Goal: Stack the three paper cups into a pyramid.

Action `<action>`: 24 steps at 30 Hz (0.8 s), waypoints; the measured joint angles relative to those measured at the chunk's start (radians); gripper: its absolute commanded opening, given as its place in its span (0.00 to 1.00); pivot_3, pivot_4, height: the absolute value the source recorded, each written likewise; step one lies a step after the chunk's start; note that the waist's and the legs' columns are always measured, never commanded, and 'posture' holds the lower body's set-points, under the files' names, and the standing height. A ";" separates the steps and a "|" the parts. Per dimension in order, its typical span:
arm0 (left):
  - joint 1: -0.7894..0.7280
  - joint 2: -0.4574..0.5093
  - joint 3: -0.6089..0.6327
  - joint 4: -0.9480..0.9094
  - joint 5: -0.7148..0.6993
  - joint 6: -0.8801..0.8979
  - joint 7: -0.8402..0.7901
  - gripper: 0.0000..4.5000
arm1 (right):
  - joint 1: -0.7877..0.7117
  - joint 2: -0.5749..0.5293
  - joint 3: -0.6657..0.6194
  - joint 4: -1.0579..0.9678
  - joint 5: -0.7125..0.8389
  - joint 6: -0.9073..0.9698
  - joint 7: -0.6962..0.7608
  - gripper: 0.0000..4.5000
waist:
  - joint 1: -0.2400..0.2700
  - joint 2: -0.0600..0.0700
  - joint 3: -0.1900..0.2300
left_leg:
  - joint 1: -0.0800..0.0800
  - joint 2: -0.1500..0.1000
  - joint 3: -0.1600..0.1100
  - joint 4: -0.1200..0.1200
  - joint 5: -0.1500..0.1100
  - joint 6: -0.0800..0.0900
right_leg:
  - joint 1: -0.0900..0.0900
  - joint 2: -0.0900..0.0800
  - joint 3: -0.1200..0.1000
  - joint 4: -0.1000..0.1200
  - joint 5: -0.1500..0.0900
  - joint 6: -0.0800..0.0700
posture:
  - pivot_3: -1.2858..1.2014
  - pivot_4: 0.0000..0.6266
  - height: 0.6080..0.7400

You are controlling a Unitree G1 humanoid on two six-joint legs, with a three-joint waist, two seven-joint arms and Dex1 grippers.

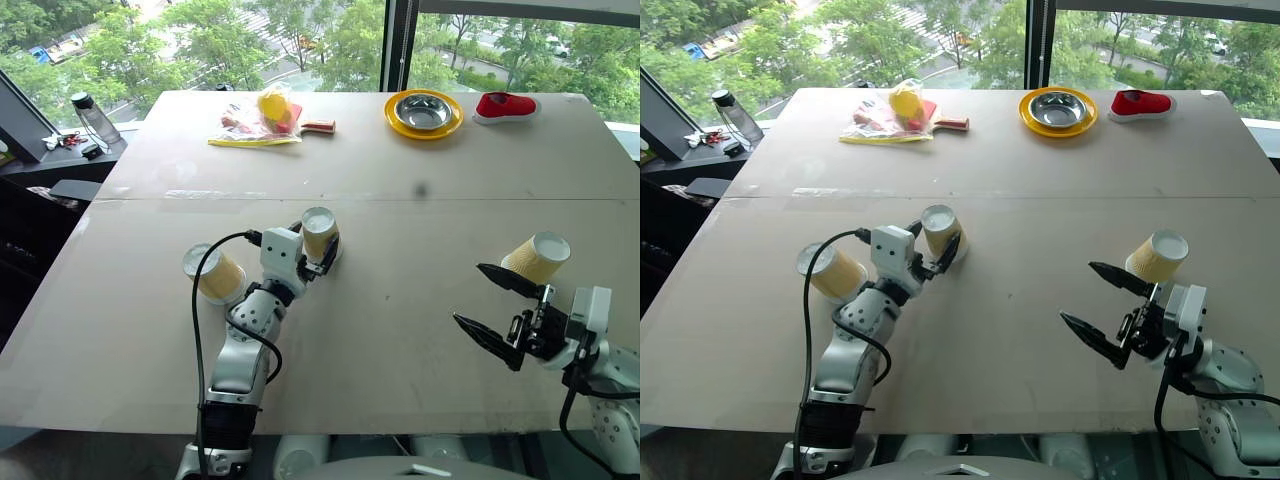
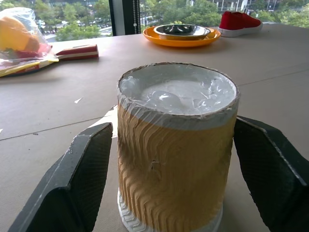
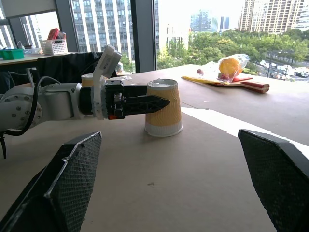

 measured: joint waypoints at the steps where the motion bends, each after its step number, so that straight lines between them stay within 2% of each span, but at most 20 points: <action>1: -0.004 0.000 0.000 0.000 0.000 0.000 -0.005 0.88 | -0.001 0.000 0.000 0.000 0.002 0.000 -0.004 1.00 | 0.000 0.000 0.000 | 0.000 0.000 0.000 0.000 0.000 0.000 | 0.000 0.000 0.000 0.000 0.000 0.000 | 0.52 0.24 1.00; 2: -0.008 0.000 0.000 0.001 -0.001 -0.001 -0.007 0.88 | -0.001 0.000 0.000 -0.001 0.002 0.001 -0.006 1.00 | 0.000 0.000 0.000 | 0.000 0.000 0.000 0.000 0.000 0.000 | 0.000 0.000 0.000 0.000 0.000 0.000 | 0.52 0.24 1.00; 3: -0.011 0.000 0.000 0.002 -0.001 -0.003 -0.008 0.76 | -0.001 0.000 0.000 -0.001 0.002 0.001 -0.007 1.00 | 0.000 0.000 0.000 | 0.000 0.000 0.000 0.000 0.000 0.000 | 0.000 0.000 0.000 0.000 0.000 0.000 | 0.52 0.24 1.00; 5: -0.016 0.000 0.001 0.006 -0.001 -0.008 -0.012 0.60 | -0.001 0.000 0.000 -0.001 0.002 0.003 -0.007 1.00 | 0.000 0.000 0.000 | 0.000 0.000 0.000 0.000 0.000 0.000 | 0.000 0.000 0.000 0.000 0.000 0.000 | 0.52 0.24 1.00; 16: -0.042 0.000 -0.004 0.029 -0.002 -0.007 -0.039 0.60 | 0.005 -0.001 -0.002 -0.007 0.004 0.018 -0.009 1.00 | 0.001 0.000 0.000 | 0.000 -0.001 0.000 0.000 0.000 0.000 | 0.000 0.000 0.000 0.000 0.000 0.000 | 0.52 0.24 1.00; 24: -0.167 0.006 -0.103 0.110 -0.008 -0.017 -0.203 0.60 | 0.020 -0.001 -0.040 -0.019 -0.009 0.018 -0.069 1.00 | 0.010 0.000 0.000 | 0.000 -0.003 0.000 0.001 0.000 0.000 | 0.000 0.000 0.000 0.000 0.000 0.000 | 0.52 0.24 1.00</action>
